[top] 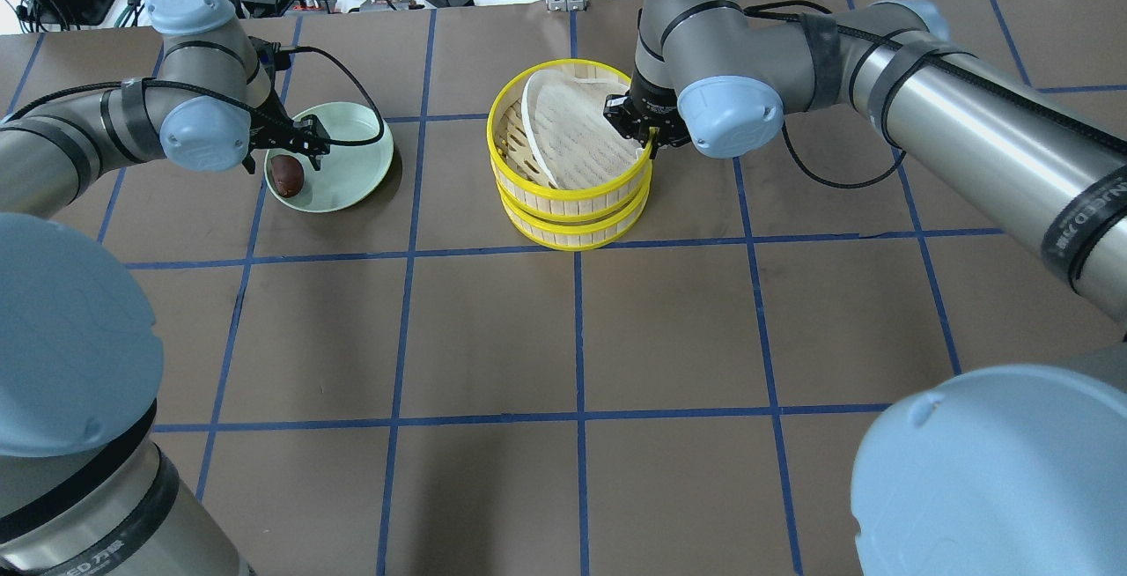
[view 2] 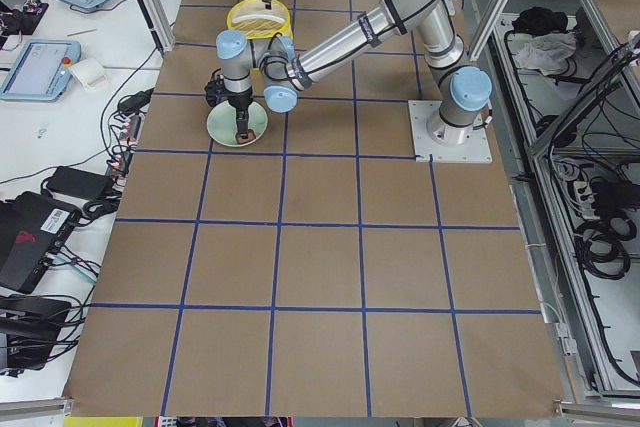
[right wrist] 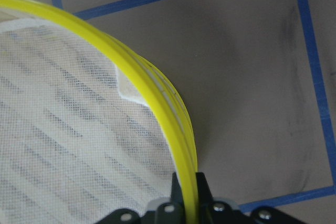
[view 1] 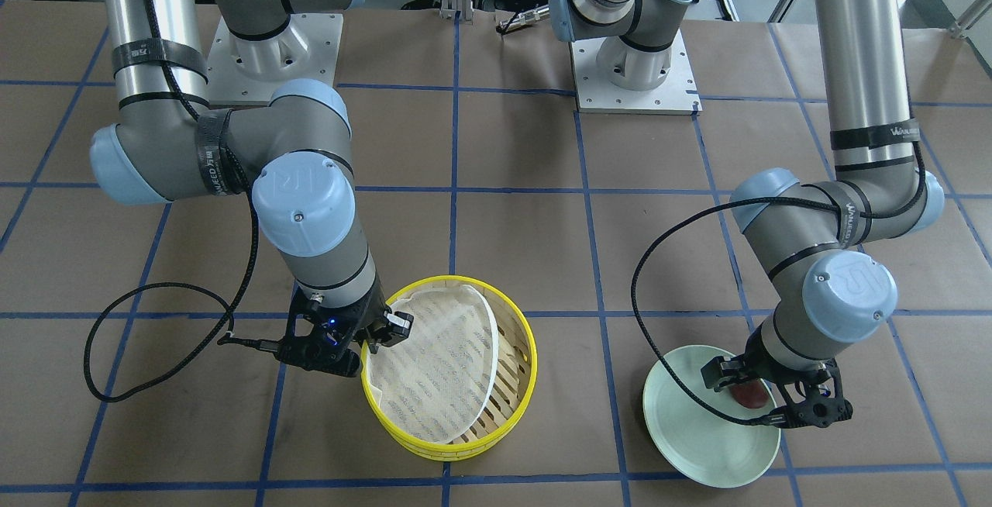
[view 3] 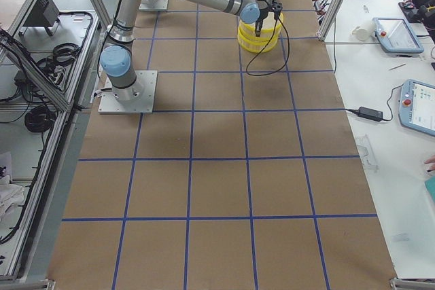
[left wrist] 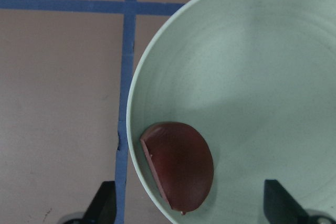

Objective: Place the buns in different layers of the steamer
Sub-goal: 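Grasp the dark red-brown bun on the plate with left gripper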

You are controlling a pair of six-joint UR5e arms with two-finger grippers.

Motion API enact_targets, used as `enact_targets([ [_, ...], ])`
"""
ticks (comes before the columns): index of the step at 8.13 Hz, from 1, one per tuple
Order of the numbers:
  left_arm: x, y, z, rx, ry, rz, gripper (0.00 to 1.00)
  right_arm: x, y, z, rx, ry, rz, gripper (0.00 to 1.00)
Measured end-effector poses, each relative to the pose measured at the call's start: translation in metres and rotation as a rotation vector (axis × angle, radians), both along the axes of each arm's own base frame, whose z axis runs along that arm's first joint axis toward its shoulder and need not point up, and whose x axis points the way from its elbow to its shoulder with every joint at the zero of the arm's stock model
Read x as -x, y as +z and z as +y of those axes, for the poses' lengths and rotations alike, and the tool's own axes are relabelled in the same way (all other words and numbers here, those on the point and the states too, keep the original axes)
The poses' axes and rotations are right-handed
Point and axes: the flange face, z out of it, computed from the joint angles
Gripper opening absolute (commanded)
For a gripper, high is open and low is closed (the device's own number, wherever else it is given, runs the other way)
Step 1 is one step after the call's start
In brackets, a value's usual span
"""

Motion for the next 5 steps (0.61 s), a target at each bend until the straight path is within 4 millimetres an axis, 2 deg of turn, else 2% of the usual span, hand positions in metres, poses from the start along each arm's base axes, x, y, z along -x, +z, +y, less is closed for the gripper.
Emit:
enact_targets([
  [2, -0.001, -0.015, -0.004, -0.001, 0.013, -0.001, 0.66, 0.001, -0.004, 0.000, -0.003, 0.001, 0.010, 0.00],
  [5, -0.002, -0.020, -0.005, -0.005, 0.015, -0.004, 0.65, 0.002, -0.007, -0.002, 0.006, 0.000, 0.018, 0.00],
])
